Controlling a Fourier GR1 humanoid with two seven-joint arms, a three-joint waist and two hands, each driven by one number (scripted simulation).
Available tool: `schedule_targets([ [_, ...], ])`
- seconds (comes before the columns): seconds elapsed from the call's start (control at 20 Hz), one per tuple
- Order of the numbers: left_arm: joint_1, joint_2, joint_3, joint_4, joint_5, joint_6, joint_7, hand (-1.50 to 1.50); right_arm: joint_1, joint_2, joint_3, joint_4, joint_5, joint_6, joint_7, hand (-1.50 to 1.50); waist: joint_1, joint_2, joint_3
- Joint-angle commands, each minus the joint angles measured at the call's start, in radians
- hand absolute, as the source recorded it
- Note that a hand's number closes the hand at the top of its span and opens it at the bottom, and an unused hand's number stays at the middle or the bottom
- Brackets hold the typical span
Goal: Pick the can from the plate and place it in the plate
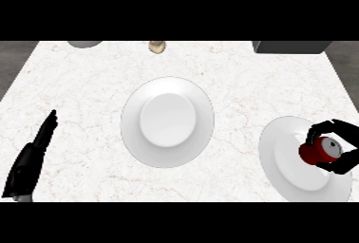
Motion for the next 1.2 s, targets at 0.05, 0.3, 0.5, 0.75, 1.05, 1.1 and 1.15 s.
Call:
schedule_targets([
  [0.05, 0.012, -0.029, -0.006, -0.051, -0.016, -0.009, 0.049, 0.00, -0.008, 0.002, -0.013, 0.028, 0.019, 0.049, -0.083, 1.50, -0.003, 0.001, 0.003],
  [0.3, 0.027, -0.002, 0.012, -0.062, -0.018, -0.014, 0.039, 0.00, -0.061, 0.108, -0.049, -0.004, 0.074, -0.331, 0.335, 1.50, -0.003, -0.004, 0.002],
  [0.5, 0.048, -0.014, 0.010, -0.042, -0.024, -0.007, 0.012, 0.00, -0.075, 0.127, -0.042, -0.062, 0.168, -0.565, 0.539, 1.50, -0.009, -0.007, 0.000],
  [0.75, 0.044, 0.031, 0.058, -0.063, 0.021, -0.056, 0.045, 0.00, -0.046, 0.163, -0.051, -0.264, 0.194, -0.684, 0.686, 1.50, -0.028, -0.012, 0.001],
  [1.05, 0.056, 0.002, 0.047, -0.041, -0.008, -0.033, 0.000, 0.00, -0.002, 0.134, -0.072, -0.554, 0.197, -0.774, 0.667, 1.50, -0.035, -0.011, 0.001],
  [1.1, 0.011, -0.013, 0.043, 0.014, -0.028, -0.009, -0.001, 0.00, 0.011, 0.193, -0.035, -0.629, 0.209, -0.787, 0.700, 1.50, -0.047, -0.012, 0.000],
  [1.15, 0.082, -0.030, 0.031, -0.036, -0.020, -0.011, -0.013, 0.00, 0.028, 0.167, -0.044, -0.689, 0.197, -0.783, 0.675, 1.50, -0.039, -0.015, 0.001],
])
